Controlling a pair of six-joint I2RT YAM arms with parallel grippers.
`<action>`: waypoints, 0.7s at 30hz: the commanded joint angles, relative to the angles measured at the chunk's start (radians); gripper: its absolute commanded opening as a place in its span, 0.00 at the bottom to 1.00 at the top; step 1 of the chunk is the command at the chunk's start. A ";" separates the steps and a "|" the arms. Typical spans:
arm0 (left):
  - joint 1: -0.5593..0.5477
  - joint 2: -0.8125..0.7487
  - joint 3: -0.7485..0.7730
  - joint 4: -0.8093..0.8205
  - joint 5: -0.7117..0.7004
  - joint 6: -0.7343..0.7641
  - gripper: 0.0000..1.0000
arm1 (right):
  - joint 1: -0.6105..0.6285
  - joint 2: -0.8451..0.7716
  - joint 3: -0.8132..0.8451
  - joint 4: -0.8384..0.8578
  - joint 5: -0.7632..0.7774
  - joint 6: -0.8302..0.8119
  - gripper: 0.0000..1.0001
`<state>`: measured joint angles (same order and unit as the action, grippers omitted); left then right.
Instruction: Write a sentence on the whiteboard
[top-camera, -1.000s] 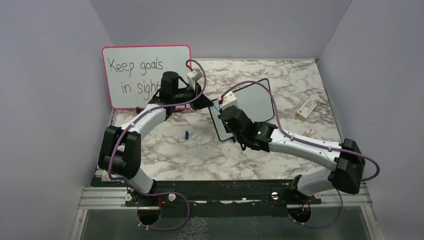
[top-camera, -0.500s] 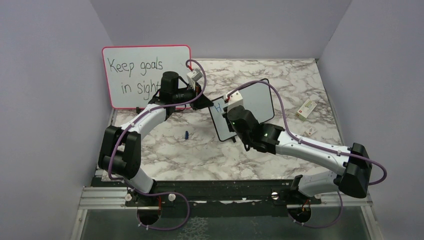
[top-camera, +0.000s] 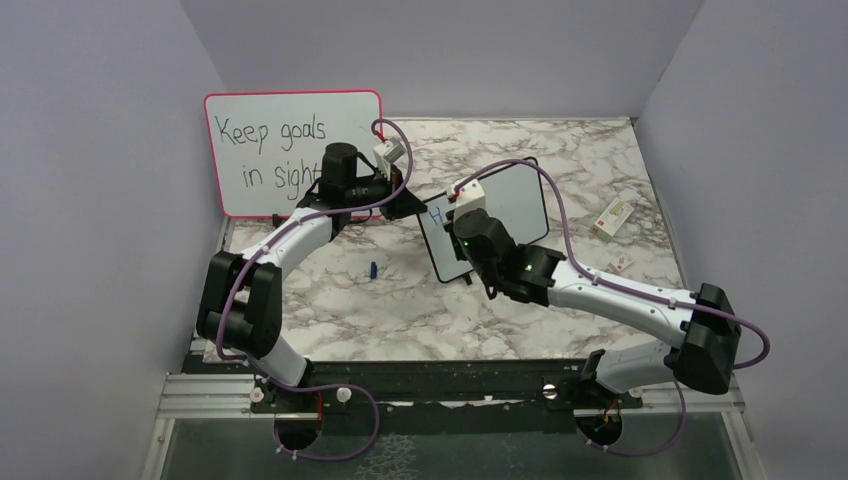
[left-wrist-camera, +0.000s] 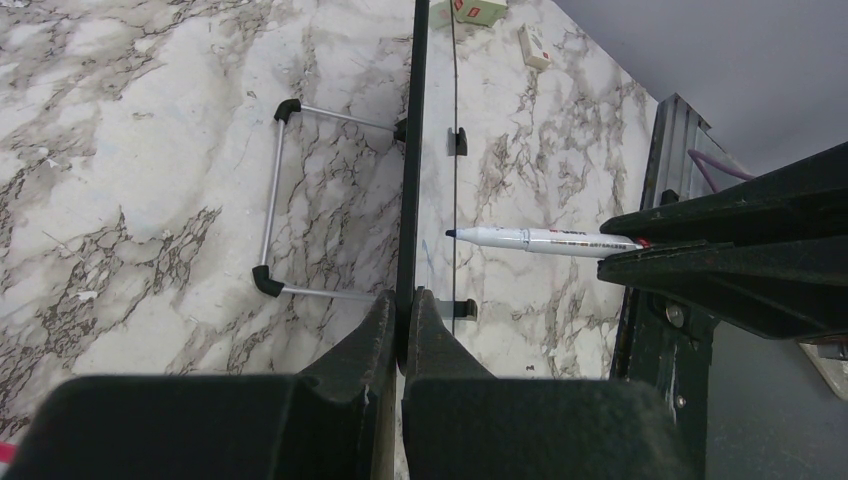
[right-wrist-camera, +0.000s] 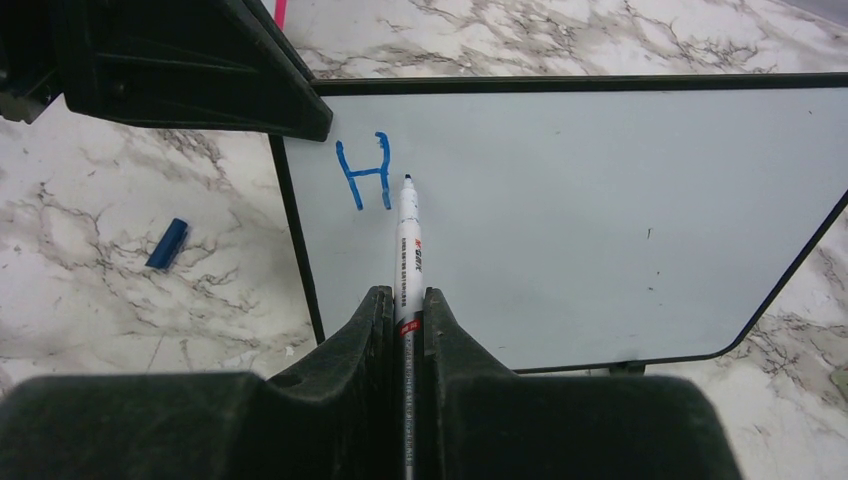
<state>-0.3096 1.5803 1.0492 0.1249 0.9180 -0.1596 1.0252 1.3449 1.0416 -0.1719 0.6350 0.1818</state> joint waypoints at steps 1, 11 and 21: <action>0.004 -0.002 0.005 -0.049 0.018 0.049 0.00 | -0.009 0.013 0.005 0.029 0.026 -0.007 0.01; 0.004 -0.001 0.005 -0.050 0.019 0.048 0.00 | -0.016 0.023 0.000 0.039 0.016 -0.001 0.01; 0.004 0.000 0.005 -0.049 0.025 0.048 0.00 | -0.022 0.044 0.006 0.056 0.005 0.000 0.01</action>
<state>-0.3096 1.5803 1.0492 0.1242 0.9203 -0.1596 1.0122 1.3743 1.0416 -0.1543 0.6346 0.1822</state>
